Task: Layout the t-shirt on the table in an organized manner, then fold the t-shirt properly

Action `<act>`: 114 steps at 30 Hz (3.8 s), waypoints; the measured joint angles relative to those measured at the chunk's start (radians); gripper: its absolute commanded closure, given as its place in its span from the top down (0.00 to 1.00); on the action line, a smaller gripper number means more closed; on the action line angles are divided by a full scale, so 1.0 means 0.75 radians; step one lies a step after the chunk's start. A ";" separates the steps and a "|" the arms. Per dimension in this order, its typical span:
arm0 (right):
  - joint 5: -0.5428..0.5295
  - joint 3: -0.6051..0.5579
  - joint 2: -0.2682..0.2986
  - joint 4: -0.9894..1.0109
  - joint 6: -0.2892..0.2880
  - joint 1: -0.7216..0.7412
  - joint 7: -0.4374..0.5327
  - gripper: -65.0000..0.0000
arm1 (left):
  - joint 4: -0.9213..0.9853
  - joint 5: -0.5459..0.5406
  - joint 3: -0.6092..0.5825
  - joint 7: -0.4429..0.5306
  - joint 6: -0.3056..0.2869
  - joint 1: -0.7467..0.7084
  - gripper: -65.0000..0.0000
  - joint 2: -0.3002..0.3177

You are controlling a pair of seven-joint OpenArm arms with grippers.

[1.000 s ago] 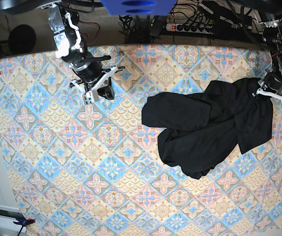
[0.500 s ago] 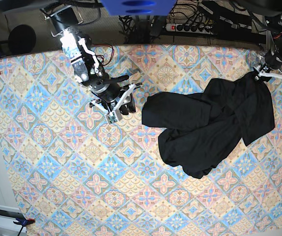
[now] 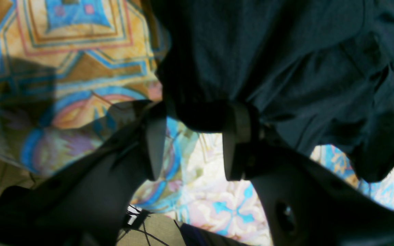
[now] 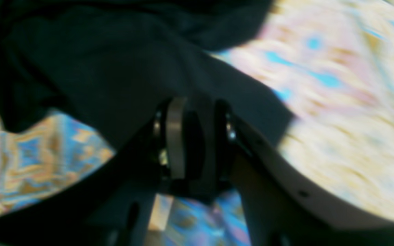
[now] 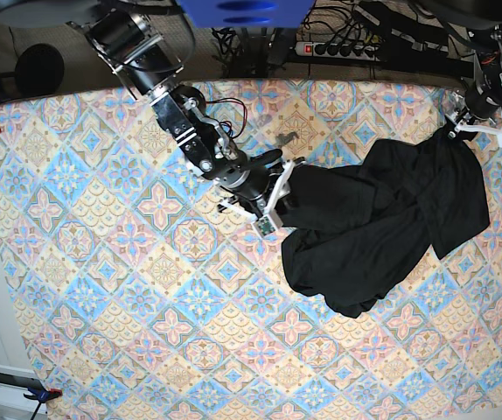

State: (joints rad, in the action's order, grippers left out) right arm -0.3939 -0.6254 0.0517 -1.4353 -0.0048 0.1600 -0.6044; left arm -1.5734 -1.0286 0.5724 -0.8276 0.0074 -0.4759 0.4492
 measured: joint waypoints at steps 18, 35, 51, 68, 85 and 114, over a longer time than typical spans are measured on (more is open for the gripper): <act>0.002 -0.096 -0.094 0.361 0.008 0.227 0.006 0.36 | 0.000 -0.001 0.000 0.005 0.000 -0.023 0.40 -0.001; 0.001 -0.098 -0.069 0.271 0.007 0.223 -0.191 0.22 | -0.093 0.005 0.000 0.001 -0.001 -0.020 0.40 0.000; -0.008 -0.126 0.233 -0.415 0.003 -0.167 -0.322 0.00 | -0.092 0.010 0.000 -0.001 0.000 0.057 0.40 0.004; -0.009 -0.481 0.349 -0.651 -0.033 -0.057 -0.577 0.09 | -0.092 0.010 0.000 -0.004 0.001 0.103 0.40 0.005; -0.006 -0.287 0.083 -0.251 -0.028 0.341 -0.368 0.52 | -0.091 0.086 0.000 0.001 0.001 0.074 0.40 0.001; 0.023 0.038 -0.167 0.698 -0.015 0.400 0.145 0.52 | -0.092 0.080 -0.001 -0.005 0.000 0.073 0.40 -0.002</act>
State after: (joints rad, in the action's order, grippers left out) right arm -0.3763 -0.5972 -0.0734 -0.9119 -0.0162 0.4599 -0.4957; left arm -1.6421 -0.9688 0.5720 -0.8310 0.0074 -0.4213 0.4480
